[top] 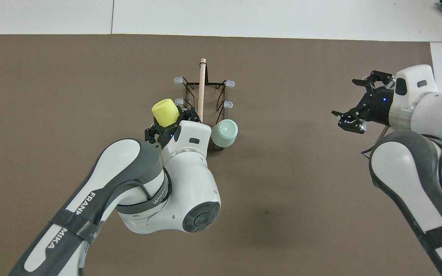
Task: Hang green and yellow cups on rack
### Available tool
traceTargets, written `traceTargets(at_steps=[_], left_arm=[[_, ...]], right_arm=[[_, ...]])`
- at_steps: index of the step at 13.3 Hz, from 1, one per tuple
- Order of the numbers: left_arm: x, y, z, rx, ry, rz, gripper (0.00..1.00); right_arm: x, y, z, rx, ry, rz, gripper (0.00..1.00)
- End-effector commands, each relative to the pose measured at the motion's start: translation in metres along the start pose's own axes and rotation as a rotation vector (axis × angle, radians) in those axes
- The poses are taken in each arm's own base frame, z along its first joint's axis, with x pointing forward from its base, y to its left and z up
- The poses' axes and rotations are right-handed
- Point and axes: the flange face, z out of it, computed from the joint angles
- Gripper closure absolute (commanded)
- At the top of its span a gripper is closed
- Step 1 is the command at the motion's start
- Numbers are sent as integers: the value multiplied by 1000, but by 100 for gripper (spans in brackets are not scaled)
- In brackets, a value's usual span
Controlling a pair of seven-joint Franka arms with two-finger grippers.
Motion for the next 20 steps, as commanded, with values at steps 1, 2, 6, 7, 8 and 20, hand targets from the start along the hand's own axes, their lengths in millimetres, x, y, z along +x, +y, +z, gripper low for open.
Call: traceTargets(at_steps=[1,2,6,7,8,20], left_arm=[[-12,-13,-4,4,17,-7,100],[-14,-13,-6,3,17,-6,100],[-13,-8,-10,-2,23,5,1],[-11,-7,-12,-6,25,2,0],[-8,-4,-13,-12,26,0,0],[86,-18,-6,-5,-126,114,0]], right_arm=[[4,-5,-9,-20,-119,80,0],[9,-3,-16,-38,-164,114,0],[37,3,-57,-62,-298,370,0],[42,3,-65,-58,-316,454,0],[46,1,-72,-61,-334,538,0],[62,8,-195,-81,-504,1030,0]])
